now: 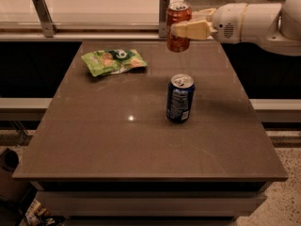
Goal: Move coke can near green rice chip bag
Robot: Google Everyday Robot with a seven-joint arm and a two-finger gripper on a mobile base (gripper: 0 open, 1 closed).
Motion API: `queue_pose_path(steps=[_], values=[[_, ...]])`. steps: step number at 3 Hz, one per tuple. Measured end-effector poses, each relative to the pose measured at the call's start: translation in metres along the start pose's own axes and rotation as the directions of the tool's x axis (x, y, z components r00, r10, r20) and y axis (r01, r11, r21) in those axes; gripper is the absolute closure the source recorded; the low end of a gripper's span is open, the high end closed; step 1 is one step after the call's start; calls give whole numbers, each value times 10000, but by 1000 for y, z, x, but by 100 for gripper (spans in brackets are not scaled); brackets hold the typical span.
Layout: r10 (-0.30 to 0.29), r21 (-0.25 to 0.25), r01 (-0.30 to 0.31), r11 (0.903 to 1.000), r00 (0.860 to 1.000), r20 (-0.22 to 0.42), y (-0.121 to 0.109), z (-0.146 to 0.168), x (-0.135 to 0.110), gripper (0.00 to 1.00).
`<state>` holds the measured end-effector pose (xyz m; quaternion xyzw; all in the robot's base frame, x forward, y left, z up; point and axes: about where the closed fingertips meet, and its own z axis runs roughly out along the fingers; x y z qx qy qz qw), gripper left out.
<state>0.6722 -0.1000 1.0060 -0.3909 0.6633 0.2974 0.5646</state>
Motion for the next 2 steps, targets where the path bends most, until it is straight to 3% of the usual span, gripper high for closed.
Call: queue_pose_path(steps=[2], values=[[838, 564, -809, 9951, 9951, -523, -3, 40, 71, 100]])
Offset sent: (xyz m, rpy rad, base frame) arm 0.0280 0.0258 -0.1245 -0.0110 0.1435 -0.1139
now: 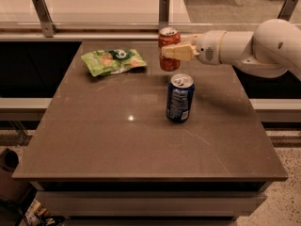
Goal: Move coke can near green rice chip bag
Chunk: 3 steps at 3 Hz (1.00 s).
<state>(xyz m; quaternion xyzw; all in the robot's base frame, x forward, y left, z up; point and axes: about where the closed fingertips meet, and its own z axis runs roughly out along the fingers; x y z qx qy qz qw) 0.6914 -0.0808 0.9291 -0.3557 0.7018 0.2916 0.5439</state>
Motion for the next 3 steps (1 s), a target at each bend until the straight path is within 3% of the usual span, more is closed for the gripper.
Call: queue_pose_path(steps=[1, 3], values=[[348, 35, -348, 9994, 9994, 15, -1, 22, 26, 100], [494, 287, -515, 9983, 9963, 706, -16, 42, 38, 100]])
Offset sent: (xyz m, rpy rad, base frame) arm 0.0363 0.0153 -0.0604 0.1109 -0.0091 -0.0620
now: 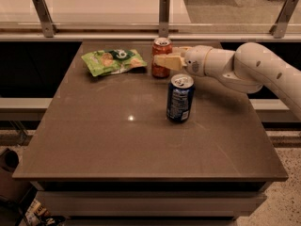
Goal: Move coke can near green rice chip bag
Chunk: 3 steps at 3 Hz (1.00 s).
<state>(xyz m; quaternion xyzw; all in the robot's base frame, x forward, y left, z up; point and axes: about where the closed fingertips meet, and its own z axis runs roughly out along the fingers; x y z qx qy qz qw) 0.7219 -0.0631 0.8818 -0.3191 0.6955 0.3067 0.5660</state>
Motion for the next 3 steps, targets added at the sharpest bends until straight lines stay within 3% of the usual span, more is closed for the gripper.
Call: queue_pose_path(steps=[1, 3], values=[[-1, -50, 1, 10000, 10000, -15, 2, 2, 0, 82], [-3, -139, 2, 9999, 10000, -14, 6, 7, -1, 35]])
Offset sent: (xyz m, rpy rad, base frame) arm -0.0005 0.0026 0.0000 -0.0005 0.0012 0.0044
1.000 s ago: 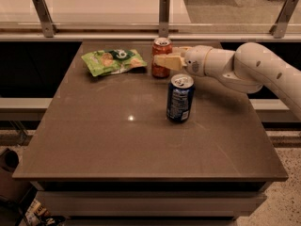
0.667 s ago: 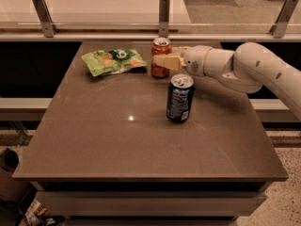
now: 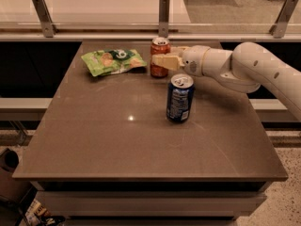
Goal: Move coke can near green rice chip bag
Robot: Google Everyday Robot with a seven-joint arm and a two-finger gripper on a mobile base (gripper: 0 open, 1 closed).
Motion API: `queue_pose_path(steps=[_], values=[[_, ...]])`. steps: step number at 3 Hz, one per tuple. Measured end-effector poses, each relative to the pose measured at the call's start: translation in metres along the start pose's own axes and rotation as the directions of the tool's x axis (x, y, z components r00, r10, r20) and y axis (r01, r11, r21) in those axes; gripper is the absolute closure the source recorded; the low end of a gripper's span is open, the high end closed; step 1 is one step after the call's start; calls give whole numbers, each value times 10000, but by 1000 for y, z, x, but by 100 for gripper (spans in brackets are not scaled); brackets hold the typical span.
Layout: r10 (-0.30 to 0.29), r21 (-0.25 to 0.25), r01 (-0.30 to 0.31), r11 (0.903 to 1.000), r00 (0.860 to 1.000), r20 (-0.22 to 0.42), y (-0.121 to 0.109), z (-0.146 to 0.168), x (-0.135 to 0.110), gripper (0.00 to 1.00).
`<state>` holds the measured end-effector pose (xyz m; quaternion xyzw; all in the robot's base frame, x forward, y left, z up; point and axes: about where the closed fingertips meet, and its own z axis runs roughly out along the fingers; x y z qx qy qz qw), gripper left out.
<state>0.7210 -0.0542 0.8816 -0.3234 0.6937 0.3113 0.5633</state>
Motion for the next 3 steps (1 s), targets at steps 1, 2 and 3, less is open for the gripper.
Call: queue_pose_path(steps=[1, 2, 3], values=[[-1, -45, 1, 10000, 10000, 0, 2, 2, 0, 11], [-2, -81, 2, 10000, 10000, 1, 3, 4, 0, 0], [-2, -83, 2, 10000, 10000, 1, 4, 4, 0, 0]])
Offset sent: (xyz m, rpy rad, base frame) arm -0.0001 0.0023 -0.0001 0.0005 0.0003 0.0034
